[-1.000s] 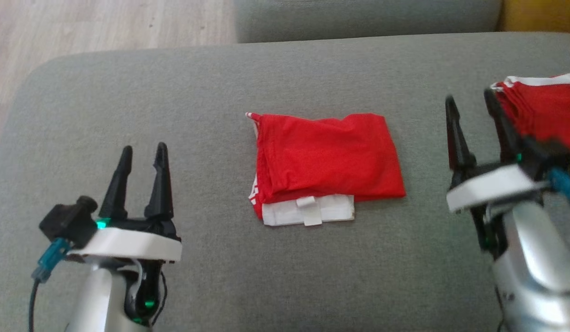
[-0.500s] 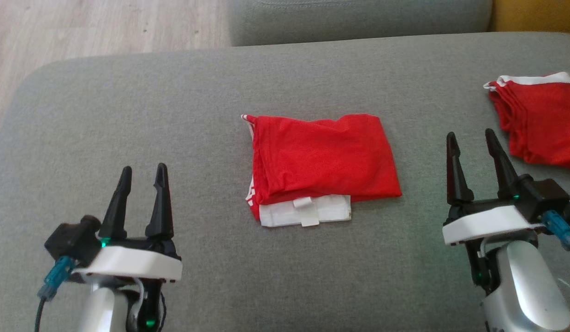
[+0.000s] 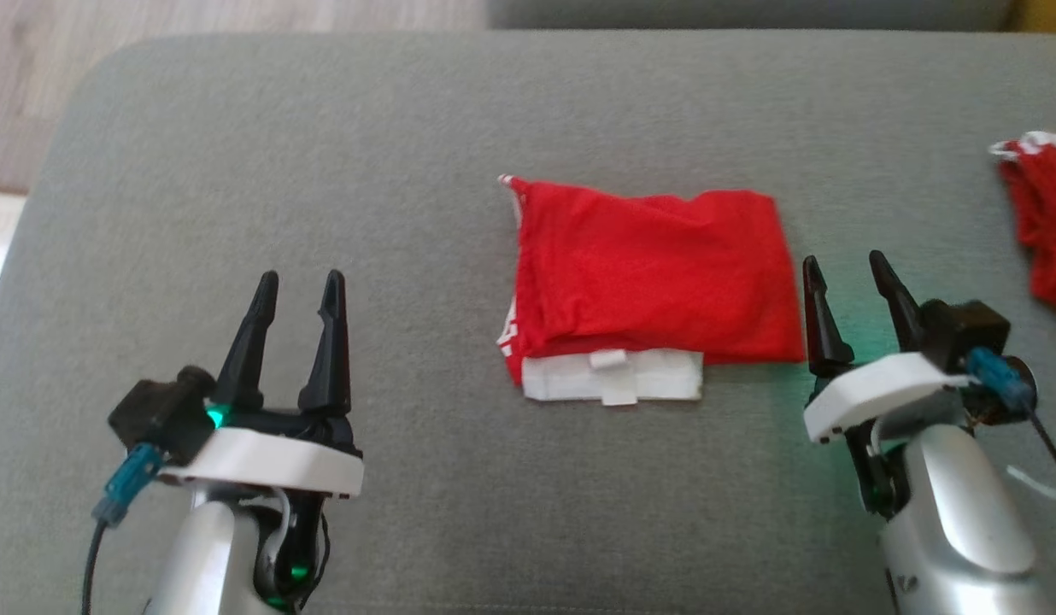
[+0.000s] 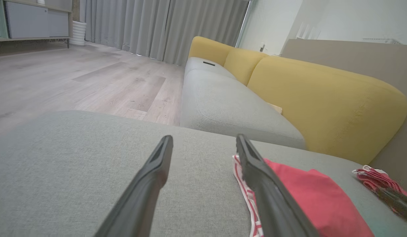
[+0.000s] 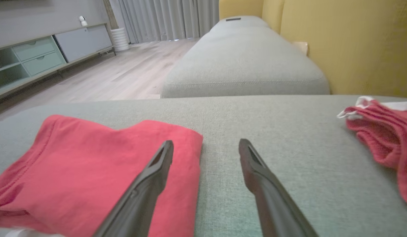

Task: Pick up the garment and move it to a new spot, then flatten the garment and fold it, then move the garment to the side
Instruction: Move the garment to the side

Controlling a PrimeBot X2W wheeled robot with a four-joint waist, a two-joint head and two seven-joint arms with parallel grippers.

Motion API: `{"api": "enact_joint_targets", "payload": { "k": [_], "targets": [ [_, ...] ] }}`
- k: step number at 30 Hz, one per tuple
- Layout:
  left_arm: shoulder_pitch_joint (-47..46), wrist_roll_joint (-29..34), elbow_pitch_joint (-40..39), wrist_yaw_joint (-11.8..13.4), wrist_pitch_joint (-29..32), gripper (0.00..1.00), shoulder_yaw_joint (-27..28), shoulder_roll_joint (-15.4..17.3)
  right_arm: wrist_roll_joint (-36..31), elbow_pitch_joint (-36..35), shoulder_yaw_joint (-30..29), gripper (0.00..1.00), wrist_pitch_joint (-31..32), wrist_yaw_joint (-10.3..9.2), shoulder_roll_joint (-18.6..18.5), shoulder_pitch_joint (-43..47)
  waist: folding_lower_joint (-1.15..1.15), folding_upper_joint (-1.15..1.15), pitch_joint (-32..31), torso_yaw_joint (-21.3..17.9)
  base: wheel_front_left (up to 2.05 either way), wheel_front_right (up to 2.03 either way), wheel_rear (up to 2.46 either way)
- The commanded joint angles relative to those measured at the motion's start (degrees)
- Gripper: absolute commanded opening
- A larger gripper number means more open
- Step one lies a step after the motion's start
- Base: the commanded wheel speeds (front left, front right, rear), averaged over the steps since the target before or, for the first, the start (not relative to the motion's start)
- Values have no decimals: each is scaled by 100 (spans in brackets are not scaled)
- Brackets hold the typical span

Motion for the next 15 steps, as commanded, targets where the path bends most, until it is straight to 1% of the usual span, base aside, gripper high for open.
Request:
{"api": "enact_joint_targets", "payload": {
  "k": [1, 9, 13, 15],
  "targets": [
    [-251, -43, -172, 21, -30, 100, 162, 51, -5, -112, 108, 100, 15, -5, 51, -239, 0, 0, 132, 138, 0, 0, 0],
    [-366, -137, -135, 32, -30, 100, 19, 51, 44, 947, -16, 100, 534, -5, 59, -636, 0, 0, 347, 470, 0, 0, 0],
    [-375, -148, -123, 51, -30, 100, 13, 51, 109, 1516, 52, 100, 721, -5, 61, -818, 0, 0, 361, 519, 0, 0, 0],
    [-363, -142, -115, 64, -30, 100, 27, 51, 153, 1655, 146, 100, 686, -5, 61, -886, 0, 0, 338, 491, 0, 0, 0]
  ]
}}
